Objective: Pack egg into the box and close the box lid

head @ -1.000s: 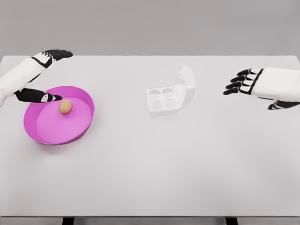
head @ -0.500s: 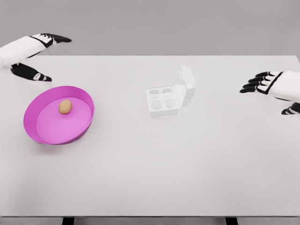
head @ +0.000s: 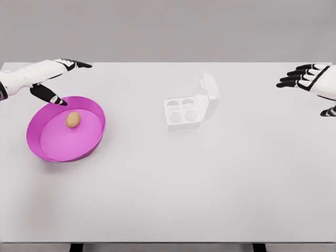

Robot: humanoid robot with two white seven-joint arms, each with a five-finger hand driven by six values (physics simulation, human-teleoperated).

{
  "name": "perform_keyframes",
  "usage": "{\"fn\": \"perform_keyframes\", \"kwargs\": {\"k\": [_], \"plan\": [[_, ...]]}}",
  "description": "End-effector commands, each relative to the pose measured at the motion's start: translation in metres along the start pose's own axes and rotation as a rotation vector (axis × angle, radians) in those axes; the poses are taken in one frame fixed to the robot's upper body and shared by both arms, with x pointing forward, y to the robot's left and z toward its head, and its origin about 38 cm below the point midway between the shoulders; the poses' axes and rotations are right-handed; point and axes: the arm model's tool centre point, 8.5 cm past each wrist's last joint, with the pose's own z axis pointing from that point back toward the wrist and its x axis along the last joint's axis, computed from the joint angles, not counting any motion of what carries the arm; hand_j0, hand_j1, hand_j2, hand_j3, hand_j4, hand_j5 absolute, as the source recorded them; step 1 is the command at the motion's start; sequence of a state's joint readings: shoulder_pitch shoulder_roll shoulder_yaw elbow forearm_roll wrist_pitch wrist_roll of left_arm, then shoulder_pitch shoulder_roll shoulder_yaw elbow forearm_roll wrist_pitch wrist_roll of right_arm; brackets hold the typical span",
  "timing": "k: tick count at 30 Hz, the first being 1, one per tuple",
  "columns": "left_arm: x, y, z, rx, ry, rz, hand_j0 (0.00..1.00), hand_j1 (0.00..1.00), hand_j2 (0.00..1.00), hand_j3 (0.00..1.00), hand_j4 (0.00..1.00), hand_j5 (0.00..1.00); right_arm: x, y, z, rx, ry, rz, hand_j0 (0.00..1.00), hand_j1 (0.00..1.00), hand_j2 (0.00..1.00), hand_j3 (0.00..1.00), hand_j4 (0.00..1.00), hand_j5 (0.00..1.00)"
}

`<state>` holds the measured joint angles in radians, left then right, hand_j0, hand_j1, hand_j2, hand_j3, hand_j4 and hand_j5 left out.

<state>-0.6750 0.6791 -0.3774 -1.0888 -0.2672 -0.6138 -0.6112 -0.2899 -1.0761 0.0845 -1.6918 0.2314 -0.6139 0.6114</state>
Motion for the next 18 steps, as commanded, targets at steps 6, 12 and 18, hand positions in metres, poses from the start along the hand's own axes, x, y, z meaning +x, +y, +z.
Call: {"fn": "perform_keyframes", "kwargs": {"k": [6, 12, 18], "plan": [[-0.004, -0.009, 0.0, -0.057, 0.037, -0.044, 1.0, 1.0, 1.0, 1.0, 1.0, 1.0, 0.0, -0.006, 0.001, -0.019, 0.002, 0.005, 1.0, 1.0, 1.0, 1.0, 1.0, 1.0], [-0.005, -0.016, -0.002, -0.1, 0.057, -0.078, 1.0, 1.0, 1.0, 1.0, 1.0, 1.0, 0.002, -0.002, -0.001, -0.016, -0.004, -0.004, 1.0, 1.0, 1.0, 1.0, 1.0, 1.0], [-0.005, -0.018, -0.002, -0.104, 0.057, -0.076, 0.98, 0.98, 0.98, 0.98, 0.98, 0.98, 0.006, 0.014, -0.006, 0.002, -0.017, -0.037, 1.0, 1.0, 1.0, 1.0, 1.0, 1.0]]}}
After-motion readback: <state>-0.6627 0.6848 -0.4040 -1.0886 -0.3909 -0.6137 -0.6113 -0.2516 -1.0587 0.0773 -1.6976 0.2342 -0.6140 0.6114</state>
